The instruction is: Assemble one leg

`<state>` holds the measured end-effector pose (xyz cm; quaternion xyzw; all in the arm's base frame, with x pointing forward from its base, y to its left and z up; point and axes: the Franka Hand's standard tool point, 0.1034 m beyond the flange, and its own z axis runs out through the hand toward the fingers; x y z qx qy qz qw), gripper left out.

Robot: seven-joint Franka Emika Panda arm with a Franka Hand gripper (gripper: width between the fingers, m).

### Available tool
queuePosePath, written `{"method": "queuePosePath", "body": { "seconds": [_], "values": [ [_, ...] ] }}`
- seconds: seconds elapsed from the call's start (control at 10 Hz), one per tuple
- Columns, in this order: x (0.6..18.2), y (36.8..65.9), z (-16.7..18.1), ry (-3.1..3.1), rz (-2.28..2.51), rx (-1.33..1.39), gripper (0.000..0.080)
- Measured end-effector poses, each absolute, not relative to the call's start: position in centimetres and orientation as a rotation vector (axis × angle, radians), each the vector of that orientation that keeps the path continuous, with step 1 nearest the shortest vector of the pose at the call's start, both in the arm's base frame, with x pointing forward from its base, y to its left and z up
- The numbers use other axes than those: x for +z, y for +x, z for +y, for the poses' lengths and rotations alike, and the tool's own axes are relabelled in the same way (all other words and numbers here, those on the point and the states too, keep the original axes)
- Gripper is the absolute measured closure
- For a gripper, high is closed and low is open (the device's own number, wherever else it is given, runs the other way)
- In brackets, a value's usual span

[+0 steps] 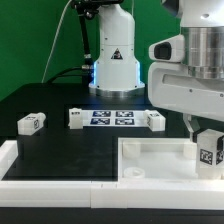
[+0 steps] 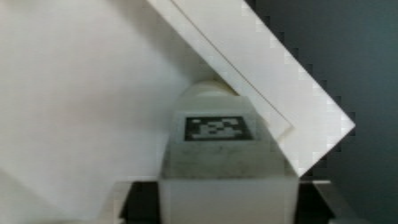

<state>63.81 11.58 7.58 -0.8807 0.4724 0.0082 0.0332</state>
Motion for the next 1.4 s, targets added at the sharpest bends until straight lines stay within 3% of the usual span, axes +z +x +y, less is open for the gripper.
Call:
{"method": "queuePosePath", "body": {
  "seconds": [0.7, 1.3, 1.4],
  "values": [
    [7.58, 63.76, 11.56, -1.802, 2.488, 0.106, 0.0508],
    [7.63, 63.90, 12.05, -1.748, 2.506, 0.108, 0.0508],
    [7.63, 63.90, 12.07, -1.749, 2.506, 0.108, 0.0298]
  ]
}}
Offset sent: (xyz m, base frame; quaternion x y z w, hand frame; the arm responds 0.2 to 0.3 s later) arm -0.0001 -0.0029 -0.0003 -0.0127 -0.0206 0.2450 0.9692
